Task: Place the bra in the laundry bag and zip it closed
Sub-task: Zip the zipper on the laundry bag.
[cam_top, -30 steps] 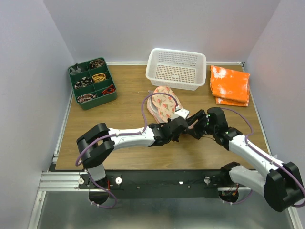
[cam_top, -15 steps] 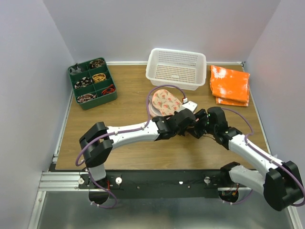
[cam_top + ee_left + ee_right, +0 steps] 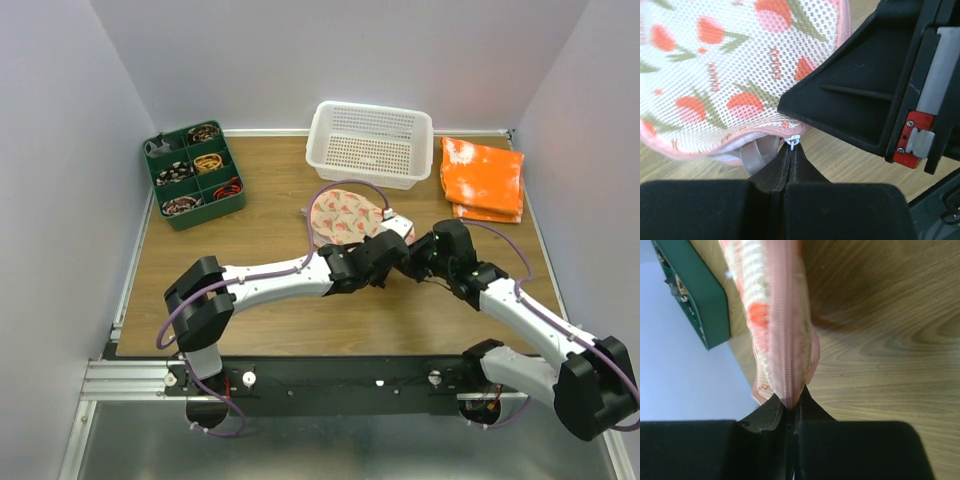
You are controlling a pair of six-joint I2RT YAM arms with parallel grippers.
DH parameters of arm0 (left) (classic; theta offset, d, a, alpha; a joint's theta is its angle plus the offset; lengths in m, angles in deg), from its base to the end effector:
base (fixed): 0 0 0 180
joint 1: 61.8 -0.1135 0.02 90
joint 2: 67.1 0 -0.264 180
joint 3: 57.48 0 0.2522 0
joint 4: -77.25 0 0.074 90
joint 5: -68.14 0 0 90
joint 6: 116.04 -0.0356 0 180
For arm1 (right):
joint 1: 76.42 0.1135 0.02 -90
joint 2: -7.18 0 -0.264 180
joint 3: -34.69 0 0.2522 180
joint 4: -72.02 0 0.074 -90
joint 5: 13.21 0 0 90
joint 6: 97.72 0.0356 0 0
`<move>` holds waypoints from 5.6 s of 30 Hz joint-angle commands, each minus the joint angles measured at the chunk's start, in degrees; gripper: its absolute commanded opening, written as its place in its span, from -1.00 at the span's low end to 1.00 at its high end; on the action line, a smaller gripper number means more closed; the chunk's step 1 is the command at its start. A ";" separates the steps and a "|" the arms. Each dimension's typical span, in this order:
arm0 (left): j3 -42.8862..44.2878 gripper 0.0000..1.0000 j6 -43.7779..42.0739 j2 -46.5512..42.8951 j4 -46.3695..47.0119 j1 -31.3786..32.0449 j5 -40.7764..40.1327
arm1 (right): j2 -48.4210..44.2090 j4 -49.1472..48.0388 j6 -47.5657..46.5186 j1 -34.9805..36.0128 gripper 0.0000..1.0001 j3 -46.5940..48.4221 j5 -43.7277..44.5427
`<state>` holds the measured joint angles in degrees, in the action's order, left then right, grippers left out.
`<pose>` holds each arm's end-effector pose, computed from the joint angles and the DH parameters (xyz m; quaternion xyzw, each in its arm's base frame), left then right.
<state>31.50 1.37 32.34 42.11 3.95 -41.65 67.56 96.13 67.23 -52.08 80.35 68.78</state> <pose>0.1697 -0.3475 0.2513 0.2382 0.8828 -0.1610 0.3714 0.1971 0.0946 0.2104 0.3573 0.8263 0.3691 0.2309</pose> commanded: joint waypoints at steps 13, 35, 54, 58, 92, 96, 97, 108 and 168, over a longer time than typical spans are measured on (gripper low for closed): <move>-9.74 -1.00 0.79 -10.14 0.03 -0.28 -5.61 | -0.09 8.64 -6.14 -0.43 -0.80 4.48 12.41; -21.16 -1.00 4.22 -16.64 0.29 -1.24 -9.39 | 3.78 6.09 -9.30 -0.43 -0.70 5.28 8.36; -26.18 -1.00 2.64 -21.21 -1.29 -4.76 -14.06 | 11.34 5.13 -15.81 -0.52 -0.38 9.06 5.12; -25.39 -1.00 3.17 -19.90 0.20 -4.76 -11.94 | 13.27 2.92 -17.04 -0.43 0.13 9.23 -0.07; -24.51 -0.74 13.36 -0.83 32.27 -14.78 10.56 | 10.98 6.88 -18.36 -0.43 0.48 7.21 -6.57; -23.89 -0.75 13.62 0.32 33.25 -14.78 10.04 | 12.74 4.34 -17.66 -0.43 0.48 5.37 -6.84; -24.07 -0.75 13.63 0.14 33.51 -14.78 9.86 | 13.62 2.68 -17.39 -0.52 0.48 4.84 -6.84; -30.83 -0.76 16.09 -4.86 40.02 -14.87 10.29 | 18.46 -5.16 -11.86 -0.43 0.06 4.13 -3.34; -34.61 -0.98 18.02 -4.95 51.97 -12.23 6.08 | 16.26 -7.18 -10.62 -0.43 -0.15 3.43 -3.59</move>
<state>-3.01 19.49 27.64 92.68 -8.11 -34.29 83.80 88.90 56.57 -52.43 84.26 65.13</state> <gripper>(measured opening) 0.022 0.330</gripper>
